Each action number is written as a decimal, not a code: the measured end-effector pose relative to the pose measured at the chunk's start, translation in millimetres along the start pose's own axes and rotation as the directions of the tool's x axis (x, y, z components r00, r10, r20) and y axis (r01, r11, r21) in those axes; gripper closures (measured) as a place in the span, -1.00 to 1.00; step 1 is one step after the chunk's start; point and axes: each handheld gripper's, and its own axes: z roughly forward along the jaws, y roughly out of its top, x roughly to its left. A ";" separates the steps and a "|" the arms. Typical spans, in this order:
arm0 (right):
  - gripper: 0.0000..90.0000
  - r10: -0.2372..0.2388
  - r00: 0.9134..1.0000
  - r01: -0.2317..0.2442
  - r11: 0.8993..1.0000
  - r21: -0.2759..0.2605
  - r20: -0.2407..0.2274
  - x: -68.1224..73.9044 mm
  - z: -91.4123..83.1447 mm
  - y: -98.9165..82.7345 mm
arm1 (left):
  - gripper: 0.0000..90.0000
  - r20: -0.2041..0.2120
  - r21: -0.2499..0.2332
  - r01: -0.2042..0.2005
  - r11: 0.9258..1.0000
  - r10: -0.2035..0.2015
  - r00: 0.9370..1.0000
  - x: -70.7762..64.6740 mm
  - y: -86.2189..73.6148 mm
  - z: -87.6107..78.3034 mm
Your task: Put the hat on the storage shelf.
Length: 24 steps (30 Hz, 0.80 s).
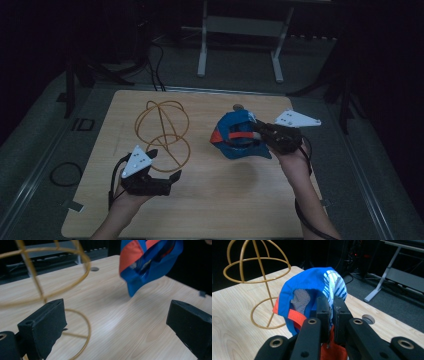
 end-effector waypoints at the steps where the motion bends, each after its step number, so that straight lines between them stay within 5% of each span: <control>1: 0.90 -0.005 1.000 0.005 1.000 -0.005 -0.003 1.4 -2.3 0.9 | -0.90 0.009 -0.004 -0.006 1.000 0.006 1.000 -2.9 5.8 2.4; 18: 0.90 -0.054 0.997 0.052 0.998 -0.041 -0.063 26.4 -20.3 8.4 | -0.75 0.087 -0.038 -0.080 0.996 0.083 0.993 -22.7 85.5 55.1; 24: 0.90 -0.058 0.996 0.055 0.998 -0.045 -0.072 28.7 -20.1 9.2 | -0.67 0.113 -0.007 -0.083 0.997 0.083 0.990 -25.1 102.5 77.2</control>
